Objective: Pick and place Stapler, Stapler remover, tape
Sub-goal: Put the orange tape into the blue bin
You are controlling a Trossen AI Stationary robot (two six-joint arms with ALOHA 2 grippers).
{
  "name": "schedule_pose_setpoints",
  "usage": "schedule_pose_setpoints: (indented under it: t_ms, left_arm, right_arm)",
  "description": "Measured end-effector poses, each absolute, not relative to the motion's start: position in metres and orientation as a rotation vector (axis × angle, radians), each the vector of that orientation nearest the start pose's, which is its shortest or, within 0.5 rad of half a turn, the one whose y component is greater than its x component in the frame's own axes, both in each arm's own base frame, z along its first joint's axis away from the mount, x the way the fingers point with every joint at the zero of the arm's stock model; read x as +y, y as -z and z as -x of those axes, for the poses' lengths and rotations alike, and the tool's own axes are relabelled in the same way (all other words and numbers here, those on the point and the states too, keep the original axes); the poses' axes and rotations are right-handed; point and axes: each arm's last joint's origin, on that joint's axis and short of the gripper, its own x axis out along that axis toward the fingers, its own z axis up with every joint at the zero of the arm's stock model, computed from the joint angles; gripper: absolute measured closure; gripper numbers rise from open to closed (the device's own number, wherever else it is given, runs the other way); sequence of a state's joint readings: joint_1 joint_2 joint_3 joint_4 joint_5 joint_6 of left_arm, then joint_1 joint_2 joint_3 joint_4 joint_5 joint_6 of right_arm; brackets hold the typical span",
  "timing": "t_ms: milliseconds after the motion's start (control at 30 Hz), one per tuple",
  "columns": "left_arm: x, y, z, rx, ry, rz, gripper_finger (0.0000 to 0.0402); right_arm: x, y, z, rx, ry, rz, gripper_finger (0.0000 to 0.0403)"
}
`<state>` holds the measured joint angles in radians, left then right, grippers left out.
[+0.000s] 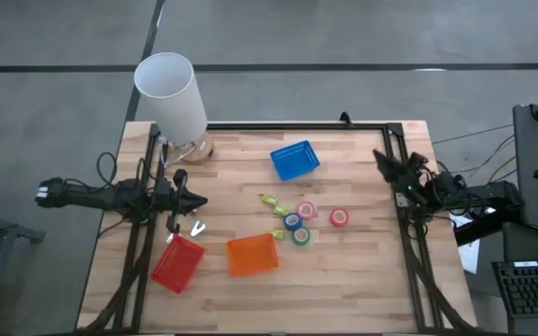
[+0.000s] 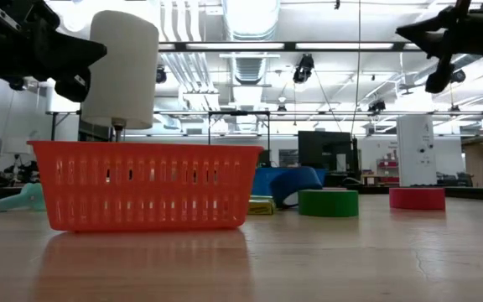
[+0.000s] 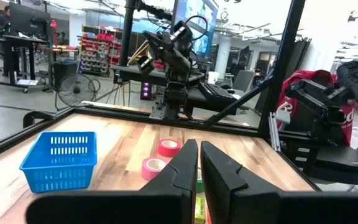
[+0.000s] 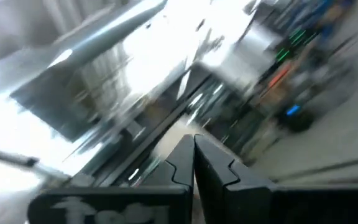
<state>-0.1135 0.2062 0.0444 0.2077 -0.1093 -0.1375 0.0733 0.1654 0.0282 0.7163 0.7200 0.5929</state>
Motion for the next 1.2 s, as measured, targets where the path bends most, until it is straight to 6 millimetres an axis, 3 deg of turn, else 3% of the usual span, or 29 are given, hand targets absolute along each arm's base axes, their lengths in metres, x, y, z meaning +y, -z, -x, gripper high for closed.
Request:
schedule_pose_setpoints:
  t_ms: [133,267,433,700,867,1067,1200]
  left_arm:
    - [-0.009,-0.182,-0.109,-0.045,0.007,0.143,0.0378]
    - [-0.009,-0.182,-0.109,-0.044,0.008,0.143,0.0378]
    - [-0.009,-0.182,-0.109,-0.044,0.007,0.142,0.0378]
    - [-0.009,-0.182,-0.109,-0.044,0.007,0.143,0.0378]
    - [-0.009,-0.182,-0.109,-0.044,0.007,0.143,0.0378]
    - [-0.009,-0.182,-0.109,-0.044,0.008,0.143,0.0378]
    - [-0.009,-0.182,-0.109,-0.044,0.008,0.143,0.0378]
  right_arm:
    - [-0.015,-0.220,-0.085,-0.739,0.571,-0.808,0.0394]
    - [-0.014,-0.214,-0.093,-0.715,0.500,-0.954,0.0394]
    - [-0.010,-0.193,-0.112,-0.559,0.431,-1.216,0.0394]
    - [-0.002,-0.175,-0.132,-0.259,0.245,-1.445,0.0394]
    - [0.003,-0.179,-0.148,0.019,0.316,-1.403,0.0394]
    - [0.007,-0.202,-0.160,0.468,0.455,-1.158,0.0394]
    - [0.002,-0.209,-0.161,0.650,0.577,-1.039,0.0389]
